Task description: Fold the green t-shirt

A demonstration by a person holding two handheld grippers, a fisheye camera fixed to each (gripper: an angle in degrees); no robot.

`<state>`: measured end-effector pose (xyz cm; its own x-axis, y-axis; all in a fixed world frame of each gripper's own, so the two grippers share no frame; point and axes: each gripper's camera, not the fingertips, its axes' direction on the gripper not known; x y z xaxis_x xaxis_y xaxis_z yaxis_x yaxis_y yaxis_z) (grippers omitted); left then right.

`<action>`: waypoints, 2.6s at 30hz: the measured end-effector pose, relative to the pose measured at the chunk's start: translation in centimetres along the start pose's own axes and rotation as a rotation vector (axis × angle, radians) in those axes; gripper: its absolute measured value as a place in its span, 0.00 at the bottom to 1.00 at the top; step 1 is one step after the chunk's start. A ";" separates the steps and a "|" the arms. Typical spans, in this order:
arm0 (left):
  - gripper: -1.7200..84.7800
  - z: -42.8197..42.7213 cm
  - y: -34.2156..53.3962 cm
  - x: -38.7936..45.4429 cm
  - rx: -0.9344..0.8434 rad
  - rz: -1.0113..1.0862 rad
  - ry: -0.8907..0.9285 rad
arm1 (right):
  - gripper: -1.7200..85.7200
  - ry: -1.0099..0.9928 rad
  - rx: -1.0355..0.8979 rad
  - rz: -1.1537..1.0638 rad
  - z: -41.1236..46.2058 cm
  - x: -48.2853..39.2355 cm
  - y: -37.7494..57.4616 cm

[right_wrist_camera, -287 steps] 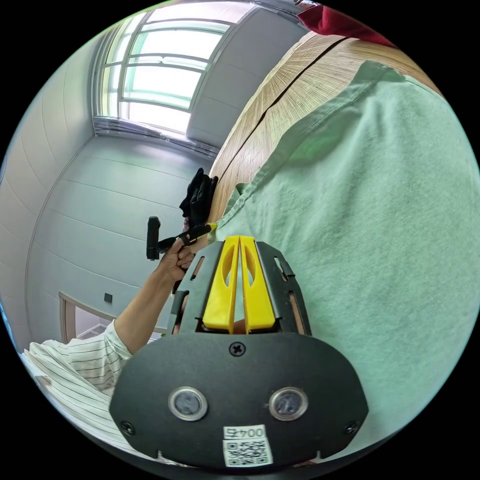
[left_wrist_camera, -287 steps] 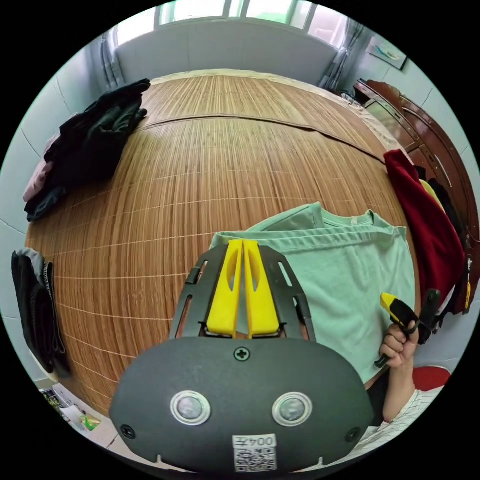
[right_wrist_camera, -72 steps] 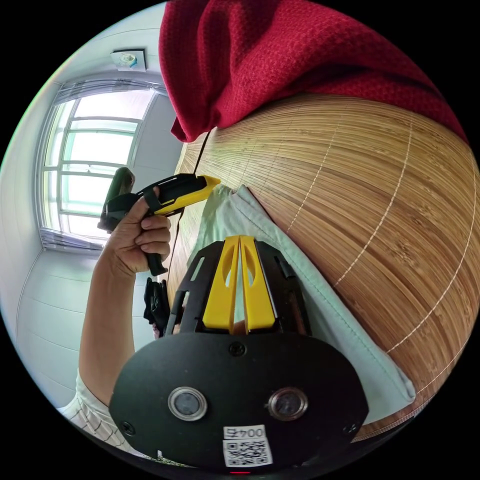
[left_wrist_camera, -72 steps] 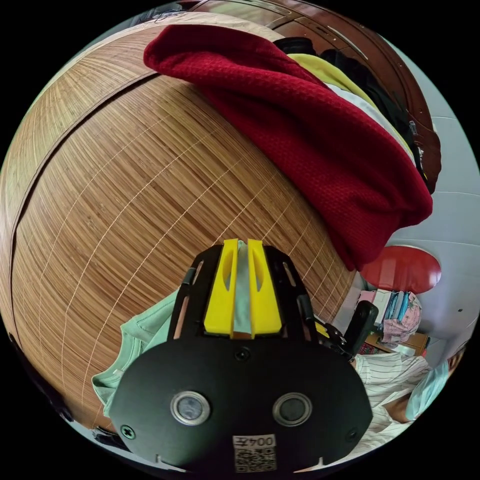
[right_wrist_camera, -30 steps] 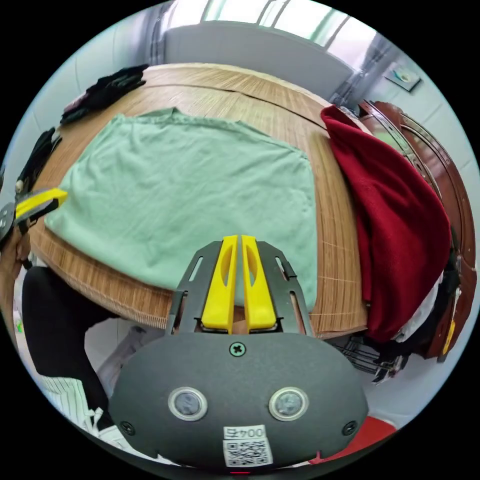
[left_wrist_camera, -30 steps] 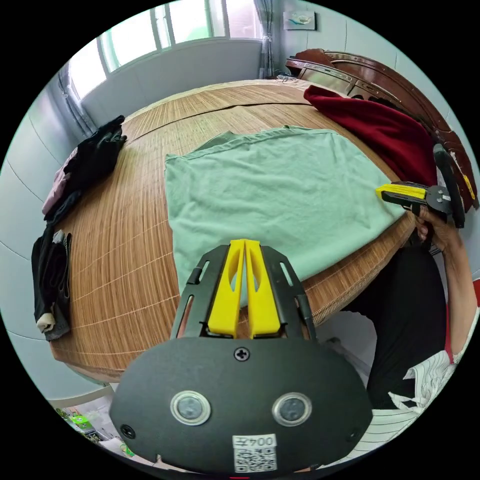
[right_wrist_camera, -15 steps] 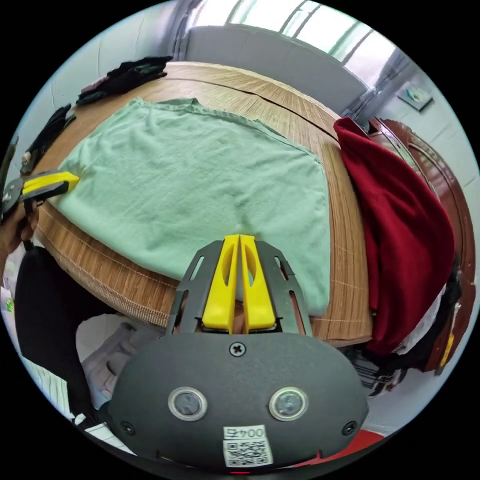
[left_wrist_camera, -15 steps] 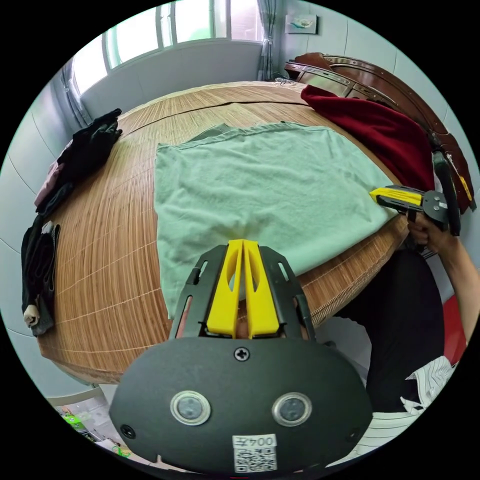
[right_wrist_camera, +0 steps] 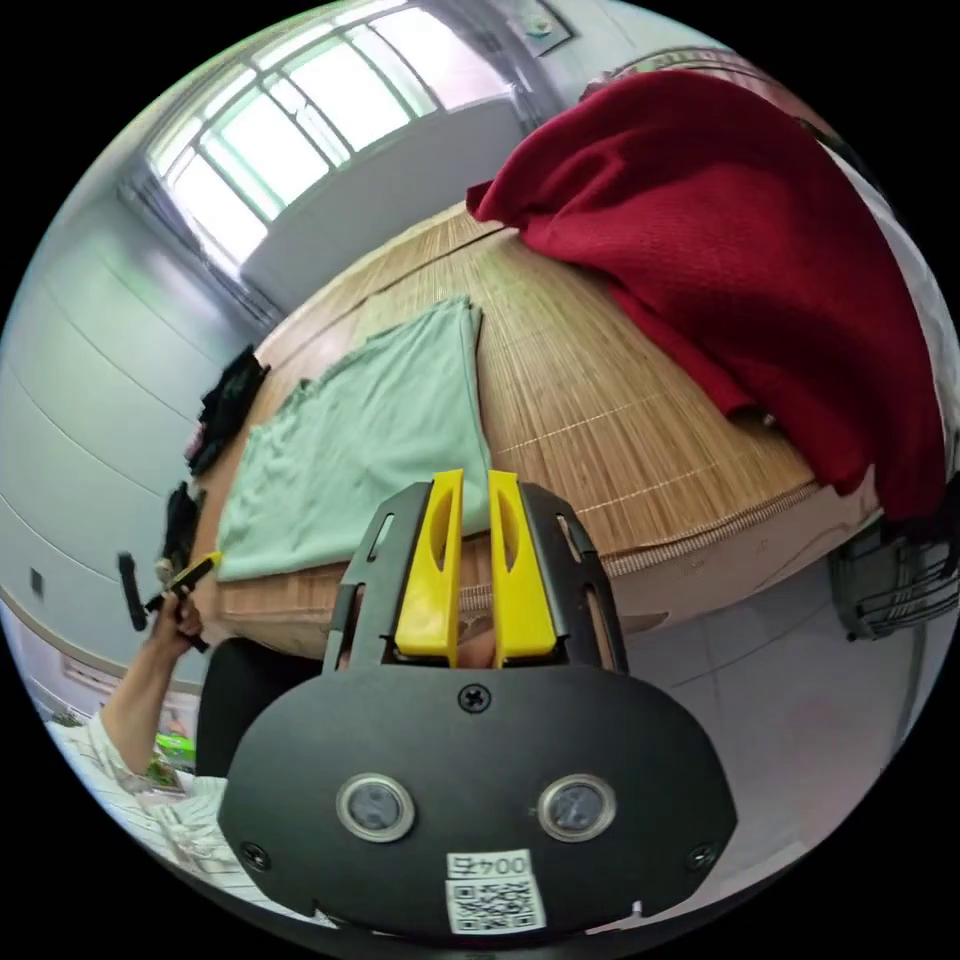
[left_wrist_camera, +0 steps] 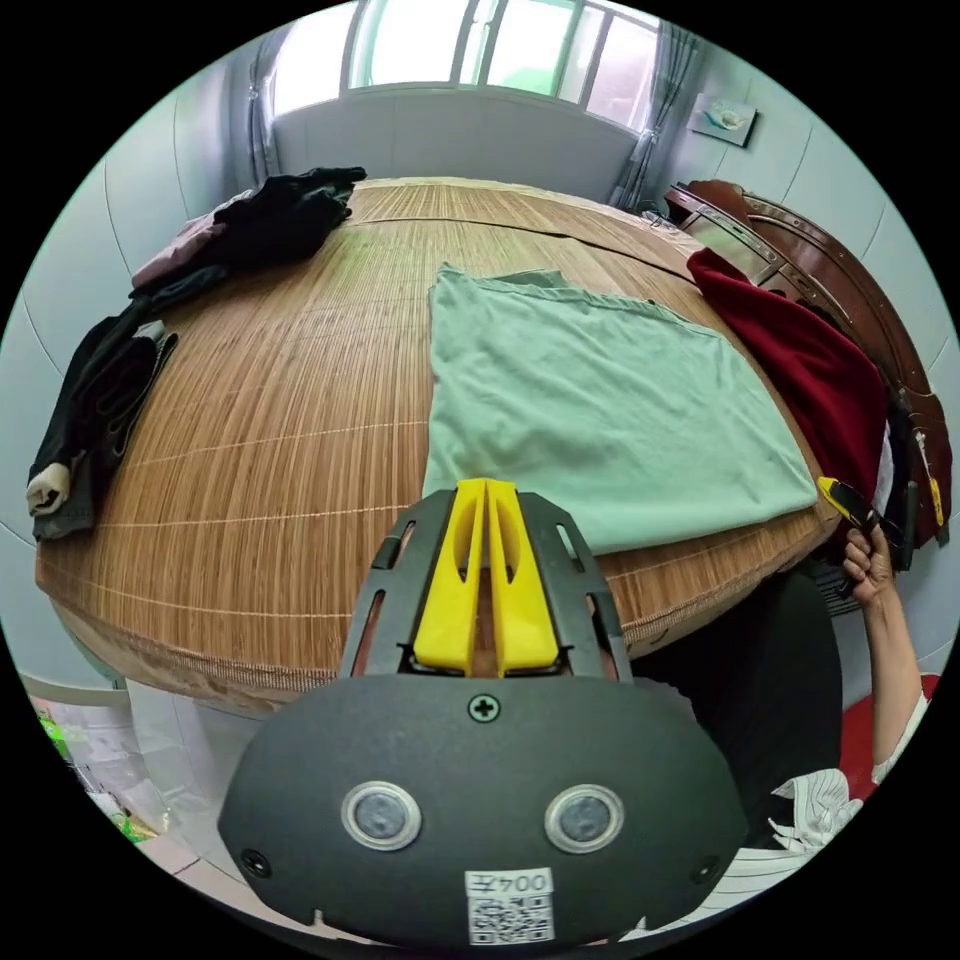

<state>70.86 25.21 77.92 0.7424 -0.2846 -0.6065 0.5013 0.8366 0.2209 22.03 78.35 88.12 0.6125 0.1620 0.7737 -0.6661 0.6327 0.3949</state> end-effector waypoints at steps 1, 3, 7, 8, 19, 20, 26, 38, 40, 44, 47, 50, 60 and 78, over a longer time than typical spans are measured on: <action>0.02 -0.4 0.1 0.6 0.013 0.006 0.017 | 0.09 -0.078 0.020 0.064 -1.7 2.6 0.1; 0.02 -1.7 0.5 3.5 0.052 0.030 0.088 | 0.10 -0.199 0.027 0.170 -3.4 6.9 0.7; 0.02 -2.5 1.3 9.5 0.076 0.116 0.154 | 0.11 -0.512 0.011 0.383 -4.2 14.7 2.4; 0.02 -2.5 1.5 11.9 0.080 0.156 0.175 | 0.12 -0.562 -0.002 0.434 -3.9 16.2 2.7; 0.08 -0.4 3.6 36.9 0.009 0.703 0.194 | 0.08 -0.480 -0.114 0.537 -3.5 22.2 -1.2; 0.09 -0.1 3.8 39.0 -0.005 0.729 0.210 | 0.05 -0.460 -0.124 0.538 -3.7 22.5 -1.8; 0.10 0.4 4.5 48.2 0.062 0.804 0.168 | 0.03 -0.461 -0.138 0.462 -6.4 22.7 -5.1; 0.10 -0.5 9.1 60.9 0.216 1.075 -0.152 | 0.03 -0.481 -0.205 0.364 -8.3 24.8 -9.0; 0.11 -1.1 9.8 61.5 0.222 1.082 -0.158 | 0.03 -0.486 -0.209 0.360 -8.2 25.4 -9.1; 0.13 -1.3 11.3 62.2 0.199 1.080 -0.183 | 0.02 -0.506 -0.214 0.354 -7.9 27.0 -9.4; 0.13 -1.1 11.7 63.3 0.213 1.065 -0.194 | 0.02 -0.511 -0.227 0.342 -7.6 27.6 -9.4; 0.13 -0.2 11.5 65.1 0.225 1.061 -0.262 | 0.03 -0.517 -0.238 0.330 -7.1 28.1 -9.4; 0.03 -0.8 8.5 63.4 0.287 0.749 -0.252 | 0.15 -0.564 -0.182 0.271 -5.0 31.0 -11.2; 0.02 -1.5 6.9 55.3 0.316 0.657 -0.101 | 0.18 -0.622 -0.481 0.361 19.3 31.9 -24.3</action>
<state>114.69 15.92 44.75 0.9634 0.1745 -0.2034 0.0317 0.6792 0.7333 49.55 53.56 112.80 -0.0396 0.0601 0.9974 -0.4365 0.8969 -0.0713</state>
